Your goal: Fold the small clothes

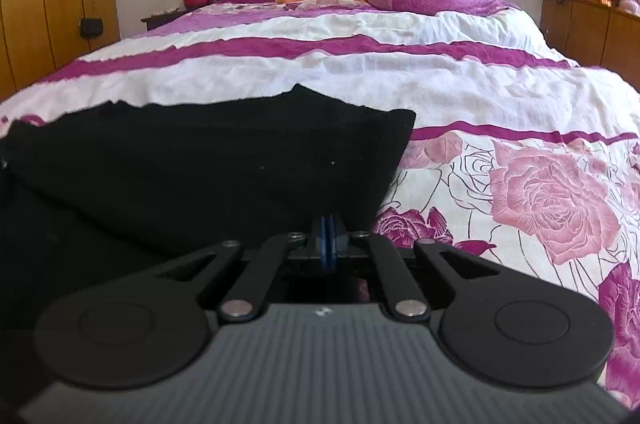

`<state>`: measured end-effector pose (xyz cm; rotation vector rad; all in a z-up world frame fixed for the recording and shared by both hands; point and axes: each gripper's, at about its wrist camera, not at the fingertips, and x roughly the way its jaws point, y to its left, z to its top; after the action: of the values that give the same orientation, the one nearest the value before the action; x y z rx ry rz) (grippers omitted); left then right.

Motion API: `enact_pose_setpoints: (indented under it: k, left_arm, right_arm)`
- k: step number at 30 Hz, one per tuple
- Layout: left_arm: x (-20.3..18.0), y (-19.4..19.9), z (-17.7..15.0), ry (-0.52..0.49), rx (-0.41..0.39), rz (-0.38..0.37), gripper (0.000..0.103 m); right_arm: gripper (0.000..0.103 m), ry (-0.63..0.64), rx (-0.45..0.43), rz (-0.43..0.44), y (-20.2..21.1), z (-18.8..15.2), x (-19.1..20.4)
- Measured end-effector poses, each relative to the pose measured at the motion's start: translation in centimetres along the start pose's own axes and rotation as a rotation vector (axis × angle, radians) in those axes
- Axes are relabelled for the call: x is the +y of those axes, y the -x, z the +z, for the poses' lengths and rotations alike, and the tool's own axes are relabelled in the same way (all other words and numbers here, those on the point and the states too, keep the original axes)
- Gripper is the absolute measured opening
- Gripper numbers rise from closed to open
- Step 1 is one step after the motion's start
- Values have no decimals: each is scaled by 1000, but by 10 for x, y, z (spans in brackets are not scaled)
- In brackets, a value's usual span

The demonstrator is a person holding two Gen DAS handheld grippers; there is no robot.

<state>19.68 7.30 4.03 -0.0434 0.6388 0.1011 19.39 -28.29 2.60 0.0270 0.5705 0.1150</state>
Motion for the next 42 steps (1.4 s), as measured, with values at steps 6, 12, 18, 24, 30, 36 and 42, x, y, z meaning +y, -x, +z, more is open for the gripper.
enact_pose_setpoints:
  k: [6, 12, 18, 24, 30, 36, 42]
  left_arm:
    - [14, 29, -1, -14, 6, 60, 64]
    - [38, 67, -10, 23, -13, 105, 64]
    - [59, 93, -24, 59, 1, 159, 67]
    - [81, 115, -36, 99, 4, 195, 69]
    - [101, 130, -51, 98, 24, 223, 73]
    - [114, 132, -66, 87, 40, 268, 76]
    - [124, 123, -75, 78, 80, 260, 76]
  right_arm:
    - [63, -37, -25, 27, 27, 5, 1]
    - [62, 10, -54, 66, 61, 9, 16]
    - [62, 26, -53, 97, 91, 9, 34]
    - [62, -11, 1, 139, 114, 3, 48]
    - [62, -74, 45, 182, 133, 1, 51]
    - [62, -101, 78, 203, 142, -10, 53]
    - [62, -127, 135, 151, 134, -35, 53]
